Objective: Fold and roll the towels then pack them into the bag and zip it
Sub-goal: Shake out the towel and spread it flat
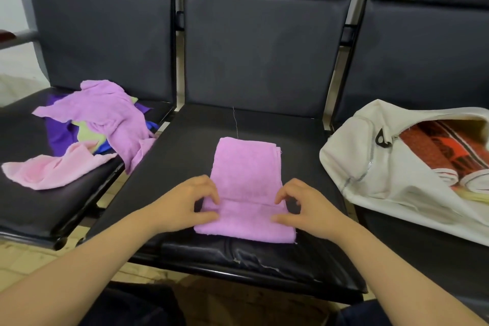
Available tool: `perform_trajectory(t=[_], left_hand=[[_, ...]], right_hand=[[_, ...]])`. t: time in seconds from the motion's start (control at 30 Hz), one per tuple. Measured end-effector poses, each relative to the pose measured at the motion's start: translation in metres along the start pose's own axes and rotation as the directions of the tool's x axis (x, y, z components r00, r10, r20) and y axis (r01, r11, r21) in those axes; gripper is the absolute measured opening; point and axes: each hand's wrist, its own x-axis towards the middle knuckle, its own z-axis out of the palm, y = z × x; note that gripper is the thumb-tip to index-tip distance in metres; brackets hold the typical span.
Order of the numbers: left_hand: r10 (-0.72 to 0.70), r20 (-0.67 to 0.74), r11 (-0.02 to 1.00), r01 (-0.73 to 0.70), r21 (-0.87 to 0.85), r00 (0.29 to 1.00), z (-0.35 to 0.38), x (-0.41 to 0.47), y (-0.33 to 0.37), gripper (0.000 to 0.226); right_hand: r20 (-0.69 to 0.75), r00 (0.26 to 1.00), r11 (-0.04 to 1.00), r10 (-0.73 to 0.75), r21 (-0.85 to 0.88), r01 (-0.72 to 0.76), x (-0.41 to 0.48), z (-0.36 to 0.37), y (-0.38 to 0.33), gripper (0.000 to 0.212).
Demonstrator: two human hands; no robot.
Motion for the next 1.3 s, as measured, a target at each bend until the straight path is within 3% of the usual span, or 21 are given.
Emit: perform_trajectory(t=[0.1, 0.13, 0.2, 0.33, 0.53, 0.67, 0.77, 0.83, 0.9, 0.97, 1.0, 1.07, 1.13, 1.17, 1.3], left_hand=[[-0.054, 0.277, 0.997, 0.039, 0.061, 0.959, 0.000, -0.011, 0.002, 0.082], [-0.098, 0.290, 0.993, 0.074, 0.093, 0.952, 0.003, -0.013, 0.000, 0.086], [-0.116, 0.227, 0.992, 0.102, 0.074, 0.967, 0.008, -0.017, -0.004, 0.064], [-0.110, 0.068, 0.992, 0.114, -0.059, 0.992, 0.009, -0.020, 0.001, 0.011], [-0.263, -0.068, 0.898, 0.218, -0.383, 0.962, 0.010, -0.017, 0.008, 0.013], [-0.361, -0.081, 0.881, 0.312, -0.357, 0.929, 0.017, -0.010, 0.004, 0.010], [-0.427, -0.124, 0.876, 0.376, -0.301, 0.896, 0.021, -0.004, 0.001, 0.014], [-0.452, -0.155, 0.879, 0.410, -0.243, 0.878, 0.025, -0.001, 0.003, 0.017], [-0.394, -0.231, 0.918, 0.369, -0.143, 0.890, 0.027, 0.002, 0.004, 0.020], [-0.205, -0.265, 0.979, 0.193, -0.069, 0.942, 0.022, 0.003, 0.001, 0.017], [-0.105, -0.223, 0.994, 0.095, -0.055, 0.969, 0.018, 0.002, -0.001, 0.021], [0.016, -0.071, 0.999, -0.020, -0.047, 0.997, 0.010, -0.002, 0.000, 0.044], [0.021, 0.090, 1.000, -0.021, 0.003, 0.996, 0.008, -0.006, 0.002, 0.053], [0.001, 0.141, 0.999, -0.007, 0.043, 0.990, 0.009, -0.008, 0.001, 0.057], [-0.072, 0.033, 0.997, 0.071, 0.025, 0.997, 0.012, -0.009, -0.006, 0.034]], right_hand=[[0.300, 0.954, 0.999, 0.006, -0.037, 0.005, -0.008, -0.005, -0.006, 0.058], [0.342, 0.939, 0.995, 0.019, -0.102, 0.017, -0.010, -0.002, -0.005, 0.062], [0.296, 0.955, 0.986, 0.024, -0.164, 0.026, -0.011, 0.004, -0.001, 0.050], [0.184, 0.982, 0.999, 0.048, -0.028, -0.043, -0.012, 0.005, -0.001, 0.018], [0.065, 0.993, 0.977, 0.102, 0.184, -0.112, -0.010, 0.007, -0.005, 0.015], [0.010, 0.983, 0.961, 0.181, 0.210, -0.179, -0.004, 0.014, 0.000, 0.008], [-0.067, 0.970, 0.966, 0.235, 0.128, -0.226, -0.001, 0.022, -0.003, 0.014], [-0.143, 0.968, 0.972, 0.206, -0.085, -0.220, 0.001, 0.029, -0.005, 0.018], [-0.224, 0.970, 0.958, 0.094, -0.244, -0.149, 0.002, 0.031, -0.003, 0.019], [-0.215, 0.975, 0.979, -0.052, -0.203, 0.008, 0.002, 0.023, 0.000, 0.013], [-0.154, 0.984, 0.988, -0.092, -0.136, 0.071, 0.000, 0.017, 0.000, 0.012], [0.073, 0.995, 0.994, -0.074, -0.074, 0.080, -0.004, 0.007, -0.003, 0.030], [0.216, 0.976, 0.983, -0.017, -0.173, 0.056, -0.005, 0.007, -0.005, 0.050], [0.226, 0.974, 0.976, -0.009, -0.211, 0.058, -0.004, 0.009, -0.003, 0.050], [0.121, 0.993, 0.993, 0.011, -0.116, 0.003, -0.001, 0.012, 0.000, 0.022]])
